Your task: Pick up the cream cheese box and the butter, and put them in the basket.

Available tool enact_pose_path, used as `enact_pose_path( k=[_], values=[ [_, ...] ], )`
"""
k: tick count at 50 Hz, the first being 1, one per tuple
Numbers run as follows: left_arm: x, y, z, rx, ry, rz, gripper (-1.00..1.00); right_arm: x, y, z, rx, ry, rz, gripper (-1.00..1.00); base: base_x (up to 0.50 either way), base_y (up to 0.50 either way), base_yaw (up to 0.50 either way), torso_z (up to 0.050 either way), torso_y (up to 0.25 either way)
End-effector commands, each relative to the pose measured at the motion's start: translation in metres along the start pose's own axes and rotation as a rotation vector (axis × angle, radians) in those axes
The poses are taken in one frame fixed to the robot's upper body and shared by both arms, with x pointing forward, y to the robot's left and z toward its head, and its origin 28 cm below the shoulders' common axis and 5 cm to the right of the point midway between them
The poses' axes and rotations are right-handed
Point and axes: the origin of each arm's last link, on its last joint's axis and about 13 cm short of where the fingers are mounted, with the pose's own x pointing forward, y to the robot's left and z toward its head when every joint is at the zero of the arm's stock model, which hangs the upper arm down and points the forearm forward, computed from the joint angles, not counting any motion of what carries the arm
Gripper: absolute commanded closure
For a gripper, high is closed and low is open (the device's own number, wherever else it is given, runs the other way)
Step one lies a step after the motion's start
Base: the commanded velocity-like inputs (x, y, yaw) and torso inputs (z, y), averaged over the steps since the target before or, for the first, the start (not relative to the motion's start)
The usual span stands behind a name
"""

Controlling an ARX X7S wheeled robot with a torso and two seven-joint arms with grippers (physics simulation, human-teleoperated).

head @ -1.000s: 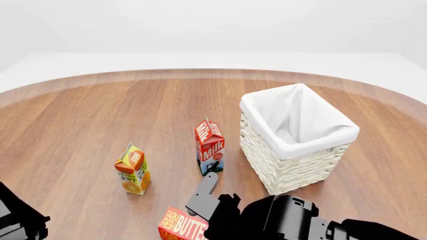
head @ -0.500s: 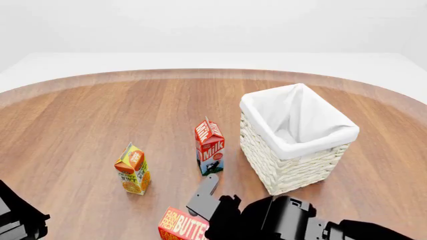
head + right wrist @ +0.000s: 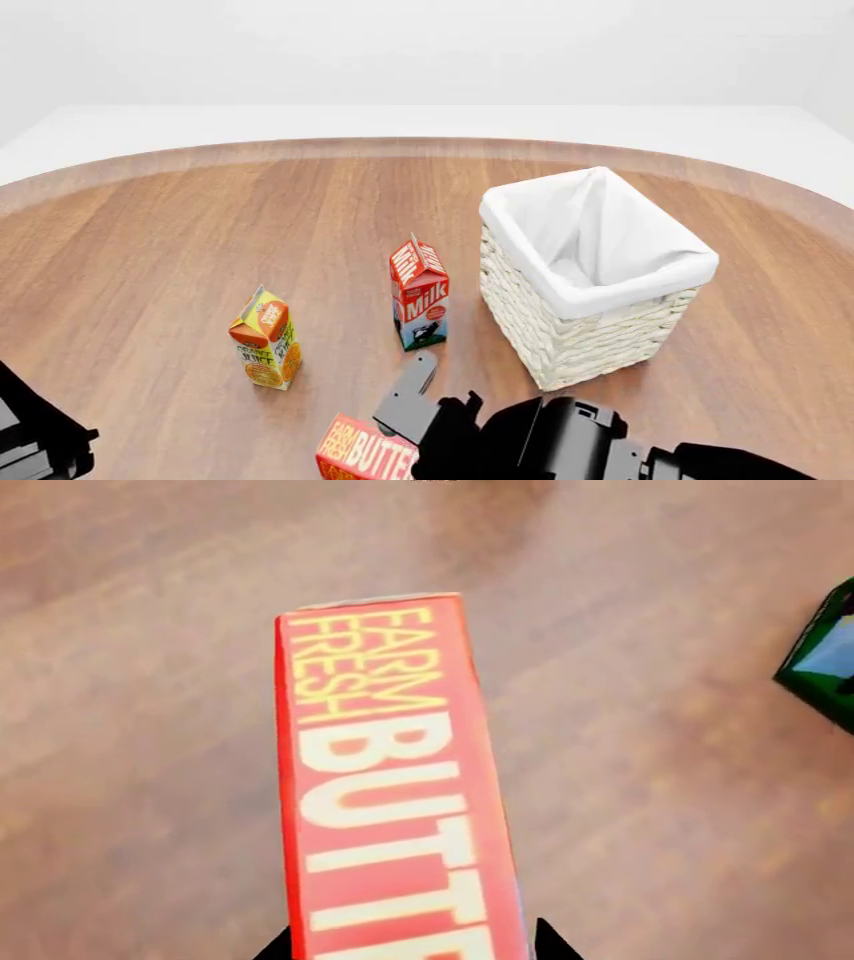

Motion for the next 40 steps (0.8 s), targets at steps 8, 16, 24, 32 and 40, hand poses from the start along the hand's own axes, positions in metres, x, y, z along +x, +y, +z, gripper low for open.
enact_pose_path(
  k=[8,16,24,32,40],
  values=[
    [0.0,0.0,0.0,0.0,0.001,0.0,-1.0,0.004,0.001,-0.001,-0.038,-0.017,-0.041,1.0,0.0,0.0,0.0,0.0,0.0],
    [0.001,0.0,0.0,0.001,0.001,-0.001,-1.0,0.004,-0.001,-0.002,-0.078,-0.036,-0.074,1.0,0.0,0.0,0.0,0.0,0.0],
    [0.002,-0.001,-0.001,0.0,0.001,0.0,-1.0,-0.016,-0.007,0.016,-0.151,-0.162,-0.139,1.0,0.0,0.0,0.0,0.0,0.0],
    [0.004,0.0,-0.002,-0.001,0.0,0.002,-1.0,-0.045,-0.011,0.04,-0.175,-0.307,-0.194,1.0,0.0,0.0,0.0,0.0,0.0],
    [0.005,-0.001,-0.001,0.0,0.0,0.0,-1.0,-0.063,-0.018,0.055,-0.154,-0.377,-0.249,1.0,0.0,0.0,0.0,0.0,0.0]
  ],
)
